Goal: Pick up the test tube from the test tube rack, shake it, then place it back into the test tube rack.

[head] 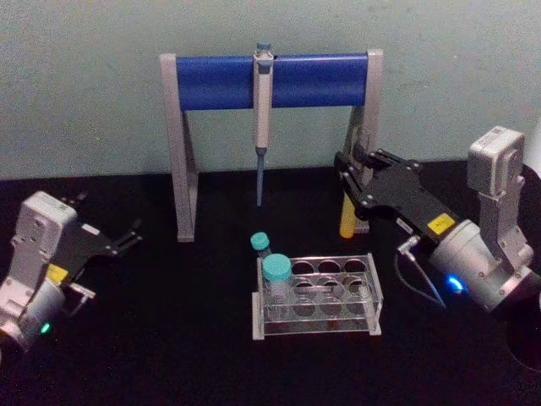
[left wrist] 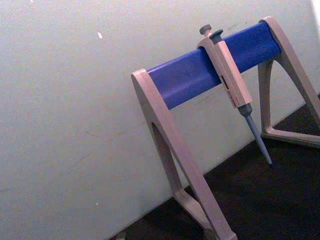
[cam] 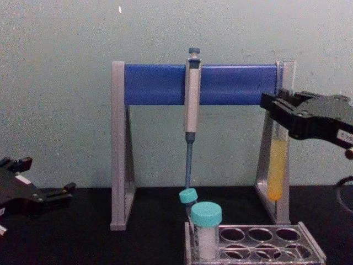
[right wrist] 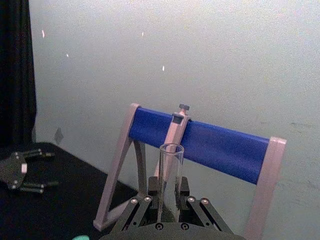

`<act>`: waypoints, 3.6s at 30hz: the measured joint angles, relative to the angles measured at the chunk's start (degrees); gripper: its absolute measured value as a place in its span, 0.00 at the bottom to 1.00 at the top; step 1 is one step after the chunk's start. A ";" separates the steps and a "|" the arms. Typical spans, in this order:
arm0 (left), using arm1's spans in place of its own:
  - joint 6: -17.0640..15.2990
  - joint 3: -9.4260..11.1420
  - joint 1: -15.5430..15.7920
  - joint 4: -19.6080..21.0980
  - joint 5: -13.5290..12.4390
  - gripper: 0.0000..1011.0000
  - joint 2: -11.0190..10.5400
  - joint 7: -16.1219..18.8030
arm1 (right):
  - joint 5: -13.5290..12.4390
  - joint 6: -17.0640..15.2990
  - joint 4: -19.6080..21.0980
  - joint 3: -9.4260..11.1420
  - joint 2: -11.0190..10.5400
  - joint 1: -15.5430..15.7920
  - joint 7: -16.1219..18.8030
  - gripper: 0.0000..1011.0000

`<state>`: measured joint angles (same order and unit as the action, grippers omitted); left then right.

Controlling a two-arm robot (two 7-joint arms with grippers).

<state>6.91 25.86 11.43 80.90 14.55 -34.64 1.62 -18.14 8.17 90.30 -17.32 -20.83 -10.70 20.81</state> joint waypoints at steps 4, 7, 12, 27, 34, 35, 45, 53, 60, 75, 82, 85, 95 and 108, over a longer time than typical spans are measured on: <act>0.00 0.00 0.00 0.00 0.00 0.99 0.00 0.00 | 0.50 -1.66 2.25 0.59 -1.26 1.54 0.26 0.23; 0.00 0.00 0.00 0.00 -0.01 0.99 0.00 0.00 | 0.14 -3.20 4.27 0.86 -2.51 2.81 1.48 0.23; 0.00 0.00 0.00 0.00 0.00 0.99 0.00 0.00 | -1.46 -5.49 7.35 0.41 -4.93 4.42 4.41 0.23; 0.00 0.00 0.00 0.00 0.00 0.99 0.00 0.00 | -7.52 -1.36 2.81 -2.48 -1.99 1.15 7.76 0.23; 0.00 0.00 0.00 0.00 0.00 0.99 0.00 0.00 | -6.55 2.63 -1.57 -1.78 1.07 -0.77 4.46 0.23; 0.00 0.00 0.00 0.00 0.00 0.99 0.00 0.00 | -6.38 2.90 -1.82 -1.63 1.28 -0.88 4.14 0.23; 0.00 0.00 0.00 0.00 0.00 0.99 0.00 0.00 | -5.24 3.33 -2.58 -0.25 2.26 -0.94 2.98 0.23; 0.00 0.00 0.00 0.00 0.00 0.99 0.00 0.00 | -4.82 2.75 -2.19 0.20 2.21 -0.72 3.04 0.23; 0.00 0.00 0.00 0.00 0.00 0.99 0.00 0.00 | -3.37 1.72 -0.72 0.91 1.11 0.20 2.08 0.23; 0.00 0.00 0.00 0.00 0.00 0.99 0.00 0.00 | -1.96 -4.11 8.29 1.03 -5.15 5.96 4.32 0.23; 0.00 0.00 0.00 0.00 -0.01 0.99 0.00 0.00 | -4.89 -3.99 8.34 -0.53 -5.56 5.68 7.33 0.23; 0.00 0.00 0.00 0.00 0.00 0.99 0.00 0.00 | -5.88 -2.72 7.27 -0.99 -4.75 4.98 7.73 0.23; 0.00 0.00 0.00 0.00 0.00 0.99 0.00 0.00 | -6.78 3.90 0.29 -1.40 0.18 0.68 5.98 0.23; 0.00 0.00 0.00 0.00 0.00 0.99 0.00 0.00 | -3.40 4.20 -1.50 0.24 2.28 0.13 2.23 0.23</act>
<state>6.91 25.86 11.43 80.90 14.55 -34.65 1.62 -21.55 12.36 88.80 -17.08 -18.55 -10.56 23.04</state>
